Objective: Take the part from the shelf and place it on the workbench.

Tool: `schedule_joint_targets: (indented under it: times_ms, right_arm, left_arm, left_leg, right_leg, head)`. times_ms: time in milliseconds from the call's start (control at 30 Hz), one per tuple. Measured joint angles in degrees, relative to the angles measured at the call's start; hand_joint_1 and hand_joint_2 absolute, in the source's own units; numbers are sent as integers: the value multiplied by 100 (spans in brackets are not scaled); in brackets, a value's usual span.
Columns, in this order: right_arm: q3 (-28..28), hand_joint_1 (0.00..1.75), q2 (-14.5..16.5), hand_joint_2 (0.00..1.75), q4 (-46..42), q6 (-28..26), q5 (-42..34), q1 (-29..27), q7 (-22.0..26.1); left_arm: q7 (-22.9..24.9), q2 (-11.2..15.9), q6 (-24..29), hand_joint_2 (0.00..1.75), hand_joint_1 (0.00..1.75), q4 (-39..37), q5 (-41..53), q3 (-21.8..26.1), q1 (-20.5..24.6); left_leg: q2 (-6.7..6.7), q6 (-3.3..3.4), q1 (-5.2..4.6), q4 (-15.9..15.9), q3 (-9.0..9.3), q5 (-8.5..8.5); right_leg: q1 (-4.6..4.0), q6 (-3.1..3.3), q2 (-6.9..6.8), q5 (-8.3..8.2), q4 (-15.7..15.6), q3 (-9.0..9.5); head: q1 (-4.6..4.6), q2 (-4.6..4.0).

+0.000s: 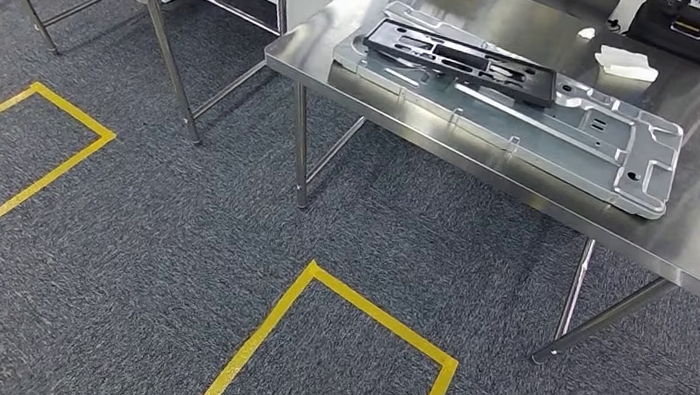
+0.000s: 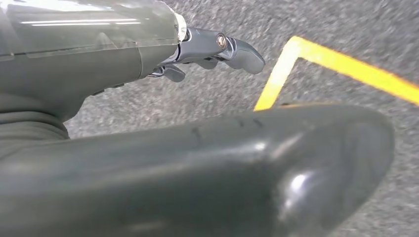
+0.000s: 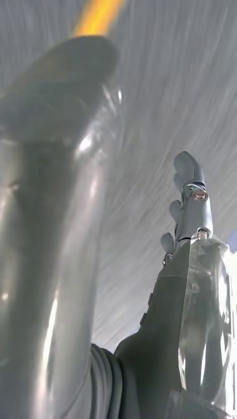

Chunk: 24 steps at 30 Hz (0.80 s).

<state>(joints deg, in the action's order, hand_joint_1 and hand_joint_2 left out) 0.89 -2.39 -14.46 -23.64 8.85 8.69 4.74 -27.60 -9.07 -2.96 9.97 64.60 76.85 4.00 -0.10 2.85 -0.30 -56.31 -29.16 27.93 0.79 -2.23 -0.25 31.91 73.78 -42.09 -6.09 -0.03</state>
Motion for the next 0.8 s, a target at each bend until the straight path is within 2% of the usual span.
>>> schedule_joint_targets:
  times_ms: [33,100,133,167,267,300,333,367,433,467,500,533,600,633,667,700,767,800]
  right_arm:
    - [-219,0,30,0,56,1,-151,-155,-77]
    - [-573,0,79,0,142,0,-322,-352,-330]
    - [-719,0,105,0,176,-2,-363,-402,-489]
    - [-845,0,131,0,206,-3,-391,-440,-640]
    - [-1116,0,225,0,272,9,-454,-531,-922]
    - [-1172,0,256,0,282,22,-473,-546,-960]
    - [-1218,0,284,0,288,48,-491,-555,-977]
    - [-1260,0,313,0,291,84,-513,-558,-980]
    - [-1343,0,349,0,292,192,-574,-567,-919]
    - [-1384,0,363,0,292,254,-611,-574,-839]
    - [-1426,0,373,0,292,315,-649,-581,-710]
    - [-1469,0,383,0,292,366,-683,-586,-538]
    - [-1558,0,410,0,291,420,-745,-586,-130]
    - [-1598,0,427,0,291,425,-755,-586,65]
    - [-1629,0,440,0,290,424,-744,-587,239]
    - [-1649,0,451,0,289,414,-712,-588,402]
    - [-1662,0,464,0,294,369,-613,-605,691]
    - [-1663,0,472,0,299,342,-568,-613,798]
  left_arm:
    - [19,0,2,0,0,0,19,-3,-15]
    - [55,0,6,0,0,0,36,-7,-25]
    - [69,1,8,0,0,0,37,-7,-20]
    - [82,2,8,0,0,0,34,-7,-10]
    - [132,8,20,0,0,0,26,-7,18]
    - [152,13,31,0,0,0,25,-7,20]
    - [172,20,40,0,0,0,25,-7,20]
    - [196,27,49,0,0,0,26,-7,21]
    - [236,37,55,0,0,0,34,-7,24]
    - [256,39,56,0,0,0,39,-7,25]
    - [269,42,55,0,0,0,48,-7,25]
    - [281,45,55,0,0,0,56,-8,27]
    - [292,54,54,0,0,0,73,-9,50]
    - [292,59,54,0,0,0,77,-10,68]
    - [293,62,54,0,0,0,79,-11,84]
    - [294,65,55,0,0,0,80,-11,94]
    - [301,65,61,0,0,0,80,-11,84]
    - [307,64,66,0,0,0,78,-11,81]
  left_leg:
    - [2,-7,1,-30,-31,-13]
    - [26,-37,-10,-109,-99,-9]
    - [43,-62,-20,-147,-130,-2]
    - [61,-91,-29,-174,-153,1]
    - [75,-186,-32,-209,-182,-5]
    - [69,-222,-28,-270,-211,68]
    - [60,-257,-21,-436,-280,229]
    - [53,-290,-7,-721,-390,466]
    - [48,-331,19,-1478,-648,950]
    - [48,-341,30,-1738,-700,1075]
    - [48,-342,38,-1770,-633,1086]
    - [48,-335,43,-1557,-440,1000]
    - [45,-289,41,-620,192,743]
    - [41,-259,27,-226,436,642]
    - [37,-228,11,24,580,575]
    - [34,-197,-13,113,613,534]
    - [38,-127,-39,107,552,393]
    - [54,-88,-38,122,499,309]
  right_leg:
    - [2,2,-1,-102,-233,192]
    - [-3,32,-3,-345,-1017,711]
    - [-13,63,3,-419,-1306,876]
    - [-27,96,10,-452,-1465,957]
    - [-28,205,22,-516,-1515,924]
    - [-15,249,17,-552,-1532,903]
    - [-1,291,12,-595,-1548,866]
    - [0,322,7,-639,-1553,817]
    - [-9,344,7,-734,-1544,681]
    - [-13,340,7,-787,-1536,607]
    - [-15,331,8,-842,-1529,531]
    - [-16,320,10,-900,-1522,459]
    - [-19,282,17,-1024,-1509,338]
    - [-24,252,18,-1083,-1513,309]
    - [-22,215,16,-1145,-1523,294]
    - [-17,175,12,-1208,-1544,296]
    - [7,90,15,-1346,-1629,301]
    - [18,59,19,-1302,-1622,278]
  head:
    - [1,1]
    - [0,0]
    - [1,1]
    - [0,1]
    - [-2,1]
    - [-2,1]
    - [-1,1]
    - [-1,1]
    - [-1,0]
    - [-2,0]
    - [-2,-1]
    - [-2,0]
    - [-3,-1]
    - [-2,0]
    - [-2,0]
    - [-2,1]
    - [-3,1]
    - [-2,1]
